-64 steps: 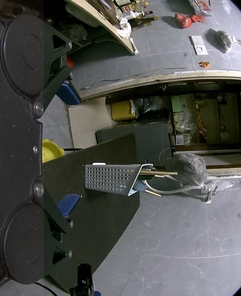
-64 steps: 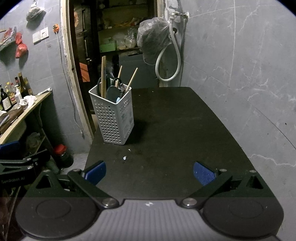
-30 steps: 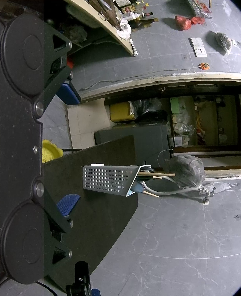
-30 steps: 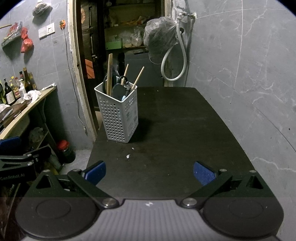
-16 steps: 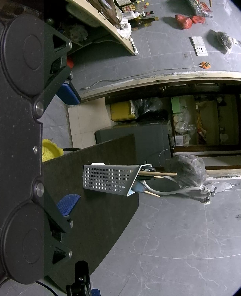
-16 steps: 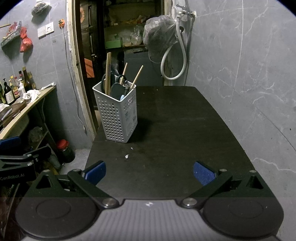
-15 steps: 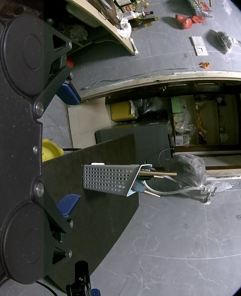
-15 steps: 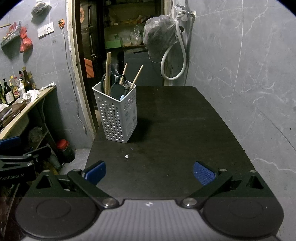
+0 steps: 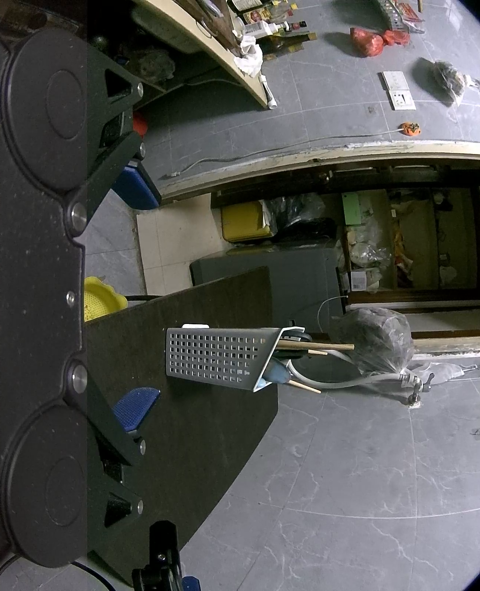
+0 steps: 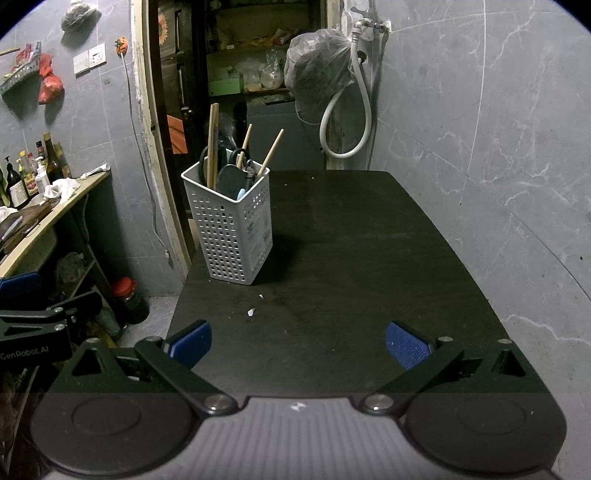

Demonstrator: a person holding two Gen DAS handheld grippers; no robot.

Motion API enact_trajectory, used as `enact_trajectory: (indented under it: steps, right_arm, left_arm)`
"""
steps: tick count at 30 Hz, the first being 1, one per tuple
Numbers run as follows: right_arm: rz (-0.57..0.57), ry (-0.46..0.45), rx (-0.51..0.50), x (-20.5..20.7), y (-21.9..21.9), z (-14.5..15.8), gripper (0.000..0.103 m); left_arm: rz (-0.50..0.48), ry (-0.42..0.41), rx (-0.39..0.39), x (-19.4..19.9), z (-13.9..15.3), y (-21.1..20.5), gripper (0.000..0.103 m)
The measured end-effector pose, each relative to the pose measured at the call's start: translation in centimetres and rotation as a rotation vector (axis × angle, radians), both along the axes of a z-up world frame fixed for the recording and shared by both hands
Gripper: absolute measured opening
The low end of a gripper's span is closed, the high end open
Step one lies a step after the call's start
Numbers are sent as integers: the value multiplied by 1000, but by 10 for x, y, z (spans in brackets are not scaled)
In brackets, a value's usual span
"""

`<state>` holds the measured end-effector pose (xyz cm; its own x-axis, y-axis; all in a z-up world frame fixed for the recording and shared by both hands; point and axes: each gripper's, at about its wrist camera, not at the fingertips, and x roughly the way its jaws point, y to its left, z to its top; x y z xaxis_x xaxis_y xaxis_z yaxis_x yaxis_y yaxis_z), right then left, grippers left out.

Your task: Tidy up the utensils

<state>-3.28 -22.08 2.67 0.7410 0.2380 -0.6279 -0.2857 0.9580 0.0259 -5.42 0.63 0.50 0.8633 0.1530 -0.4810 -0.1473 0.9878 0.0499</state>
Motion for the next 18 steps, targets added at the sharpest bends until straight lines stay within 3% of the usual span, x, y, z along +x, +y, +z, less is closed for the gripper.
enact_trajectory:
  steps: [18]
  right_arm:
    - [2, 4, 5, 1, -5, -2, 103]
  left_arm:
    - [0, 6, 0, 2, -2, -1, 102]
